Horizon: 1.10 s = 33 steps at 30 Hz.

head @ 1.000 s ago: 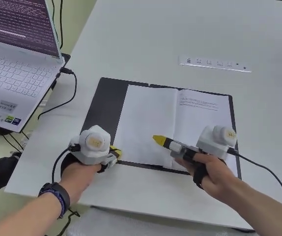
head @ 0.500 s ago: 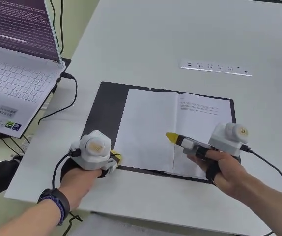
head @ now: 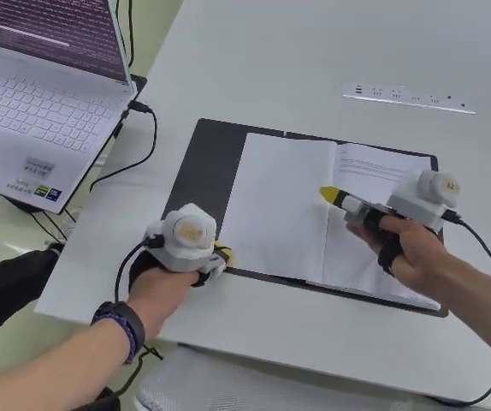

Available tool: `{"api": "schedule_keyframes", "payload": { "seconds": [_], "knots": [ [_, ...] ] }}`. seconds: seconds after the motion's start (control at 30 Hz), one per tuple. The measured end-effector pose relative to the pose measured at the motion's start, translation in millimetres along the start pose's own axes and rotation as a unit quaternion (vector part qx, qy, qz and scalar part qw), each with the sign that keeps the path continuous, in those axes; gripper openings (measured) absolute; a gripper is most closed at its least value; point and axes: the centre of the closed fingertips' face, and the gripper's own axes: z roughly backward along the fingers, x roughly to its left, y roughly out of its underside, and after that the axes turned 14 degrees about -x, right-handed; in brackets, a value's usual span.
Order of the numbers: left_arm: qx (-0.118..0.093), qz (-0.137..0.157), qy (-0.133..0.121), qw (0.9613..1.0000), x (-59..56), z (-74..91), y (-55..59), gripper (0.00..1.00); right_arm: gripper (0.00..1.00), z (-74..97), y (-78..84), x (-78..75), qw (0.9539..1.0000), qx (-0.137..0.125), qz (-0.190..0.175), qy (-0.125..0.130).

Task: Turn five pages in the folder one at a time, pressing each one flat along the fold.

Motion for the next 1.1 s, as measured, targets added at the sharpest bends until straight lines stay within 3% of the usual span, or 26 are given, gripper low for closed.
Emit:
{"api": "schedule_keyframes", "payload": {
  "seconds": [0.27,0.37,0.4,0.47,0.53,0.6,0.83,0.9,0.93,1.0,1.1],
  "knots": [
    [0.0,0.014,-0.006,0.9999,1.7,-0.5,0.2,0.0,0.0,-4.7,4.1,1.5,0.9995,-0.007,-0.023,0.021],
    [0.001,0.018,-0.005,0.9998,1.6,-0.5,0.4,0.0,0.0,-3.3,12.5,-8.6,0.9994,0.017,0.021,0.023],
    [0.001,0.019,-0.005,0.9998,1.5,-0.5,0.4,0.0,0.0,-2.8,8.5,-3.0,0.9999,0.002,0.01,0.013],
    [0.002,0.018,-0.006,0.9998,1.2,-0.4,0.5,0.0,0.0,-0.6,8.7,0.0,0.9999,0.003,0.009,0.011],
    [0.001,0.02,-0.008,0.9998,1.4,-0.3,0.6,0.0,0.0,-0.7,8.0,2.6,0.9993,0.003,0.037,0.0],
    [0.0,0.026,-0.01,0.9996,1.6,-0.3,0.7,0.0,0.0,-5.8,4.1,-4.4,0.9966,0.001,0.083,-0.001],
    [-0.001,0.032,-0.011,0.9994,1.1,-0.4,0.5,0.0,0.0,-25.8,-8.6,-19.3,0.9975,-0.015,0.069,0.006],
    [-0.001,0.034,-0.012,0.9994,0.7,0.0,0.0,0.0,0.0,-29.8,-15.8,-27.9,0.9925,-0.02,0.119,0.018],
    [-0.002,0.034,-0.012,0.9993,1.0,-0.2,0.2,0.0,0.0,-33.3,-18.3,-30.8,0.9915,-0.023,0.126,0.022],
    [-0.004,0.036,-0.013,0.9992,1.6,-0.7,0.6,0.0,0.0,-37.6,-20.4,-33.0,0.9942,-0.03,0.102,0.018],
    [-0.005,0.038,-0.014,0.9992,2.1,-1.2,0.9,0.0,0.0,-43.2,-26.1,-39.9,0.9948,-0.04,0.091,0.023]
  ]
}}
